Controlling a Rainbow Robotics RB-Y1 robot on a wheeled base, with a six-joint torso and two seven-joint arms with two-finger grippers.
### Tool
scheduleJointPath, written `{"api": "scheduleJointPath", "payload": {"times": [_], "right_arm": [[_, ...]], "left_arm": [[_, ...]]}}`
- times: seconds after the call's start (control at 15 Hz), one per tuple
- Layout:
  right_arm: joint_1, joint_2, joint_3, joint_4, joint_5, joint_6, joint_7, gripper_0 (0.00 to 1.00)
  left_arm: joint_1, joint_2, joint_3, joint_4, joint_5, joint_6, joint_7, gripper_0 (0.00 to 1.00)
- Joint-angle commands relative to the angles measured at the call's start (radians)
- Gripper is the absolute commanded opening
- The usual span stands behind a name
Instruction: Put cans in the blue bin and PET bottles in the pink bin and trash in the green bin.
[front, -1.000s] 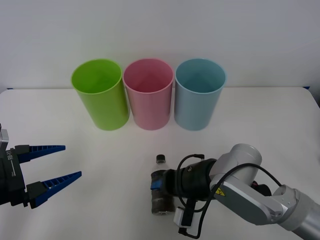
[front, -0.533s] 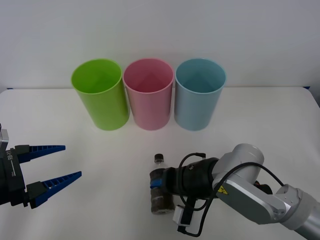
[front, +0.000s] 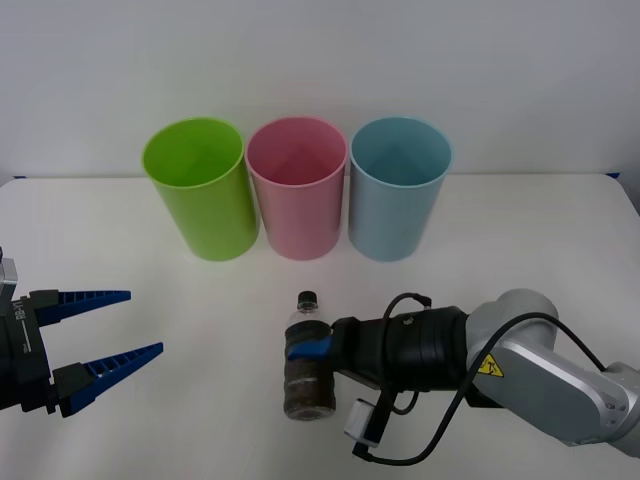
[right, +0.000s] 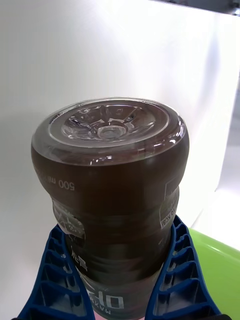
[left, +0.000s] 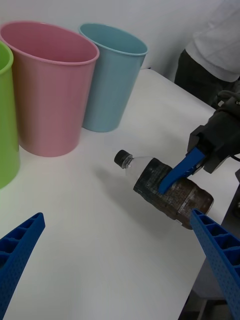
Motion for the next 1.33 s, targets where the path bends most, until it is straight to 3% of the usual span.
{"api": "scheduleJointPath", "payload": {"times": [0.07, 0.47, 0.73, 0.93, 1.13, 1.33], "right_arm": [[0.000, -0.025, -0.007, -0.004, -0.193, 0.056, -0.014, 0.00], [0.101, -0.037, -0.179, -0.080, -0.492, 0.087, -0.050, 0.00], [0.157, -0.049, -0.260, -0.126, -0.684, 0.084, -0.179, 0.00], [0.177, -0.028, -0.345, -0.175, -0.727, 0.082, -0.328, 0.00], [0.154, 0.052, -0.412, -0.178, -0.728, 0.082, -0.488, 0.00], [0.109, 0.172, -0.477, -0.178, -0.636, 0.082, -0.652, 0.00]], "left_arm": [[0.000, 0.000, 0.000, 0.000, 0.000, 0.000, 0.000, 1.00], [0.000, 0.000, 0.000, 0.000, 0.000, 0.000, 0.000, 1.00], [0.000, 0.000, 0.000, 0.000, 0.000, 0.000, 0.000, 1.00], [0.000, 0.000, 0.000, 0.000, 0.000, 0.000, 0.000, 1.00], [0.000, 0.000, 0.000, 0.000, 0.000, 0.000, 0.000, 1.00], [0.000, 0.000, 0.000, 0.000, 0.000, 0.000, 0.000, 1.00]]}}
